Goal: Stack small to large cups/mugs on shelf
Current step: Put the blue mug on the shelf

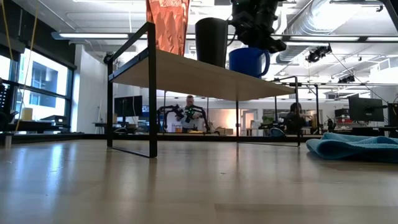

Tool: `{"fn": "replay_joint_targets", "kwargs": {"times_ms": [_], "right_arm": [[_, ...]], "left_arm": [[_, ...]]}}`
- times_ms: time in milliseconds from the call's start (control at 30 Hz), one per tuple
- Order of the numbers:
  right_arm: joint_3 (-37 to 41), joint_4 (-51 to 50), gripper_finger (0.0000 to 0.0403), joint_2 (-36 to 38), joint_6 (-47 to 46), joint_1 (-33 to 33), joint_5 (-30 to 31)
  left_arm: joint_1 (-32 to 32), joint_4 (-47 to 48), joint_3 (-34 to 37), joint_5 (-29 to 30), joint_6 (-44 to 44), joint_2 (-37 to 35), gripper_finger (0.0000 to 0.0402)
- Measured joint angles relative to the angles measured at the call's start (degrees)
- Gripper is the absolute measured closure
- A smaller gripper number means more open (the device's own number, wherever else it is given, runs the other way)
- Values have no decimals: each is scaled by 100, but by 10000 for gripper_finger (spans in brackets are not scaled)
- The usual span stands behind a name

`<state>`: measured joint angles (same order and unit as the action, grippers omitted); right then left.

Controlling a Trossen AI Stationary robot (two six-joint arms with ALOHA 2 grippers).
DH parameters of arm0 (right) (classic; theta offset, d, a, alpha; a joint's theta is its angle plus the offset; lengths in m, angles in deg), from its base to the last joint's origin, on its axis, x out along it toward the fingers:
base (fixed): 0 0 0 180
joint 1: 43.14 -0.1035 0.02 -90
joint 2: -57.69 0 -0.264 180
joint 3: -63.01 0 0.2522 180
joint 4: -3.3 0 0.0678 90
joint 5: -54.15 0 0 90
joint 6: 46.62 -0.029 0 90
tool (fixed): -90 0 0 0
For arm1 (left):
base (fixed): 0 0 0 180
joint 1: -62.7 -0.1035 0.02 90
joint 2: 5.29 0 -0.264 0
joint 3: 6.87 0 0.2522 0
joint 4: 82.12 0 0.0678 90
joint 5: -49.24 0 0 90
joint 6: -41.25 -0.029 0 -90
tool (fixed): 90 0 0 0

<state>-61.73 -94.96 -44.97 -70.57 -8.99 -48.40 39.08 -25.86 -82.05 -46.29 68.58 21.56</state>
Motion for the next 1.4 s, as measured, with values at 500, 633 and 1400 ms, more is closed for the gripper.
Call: {"fn": "replay_joint_targets", "kwargs": {"times_ms": [500, 633, 1400], "right_arm": [[-2, -60, 370, 0, 146, 0, 155], [-2, 20, 370, 0, 200, 1, 155], [-1, 56, 321, 0, 327, -1, 162]], "left_arm": [[0, 116, 0, -1, 0, 0, 318], [0, 116, -1, -1, 0, 0, 318], [0, 116, -1, 0, 0, 0, 318]]}}
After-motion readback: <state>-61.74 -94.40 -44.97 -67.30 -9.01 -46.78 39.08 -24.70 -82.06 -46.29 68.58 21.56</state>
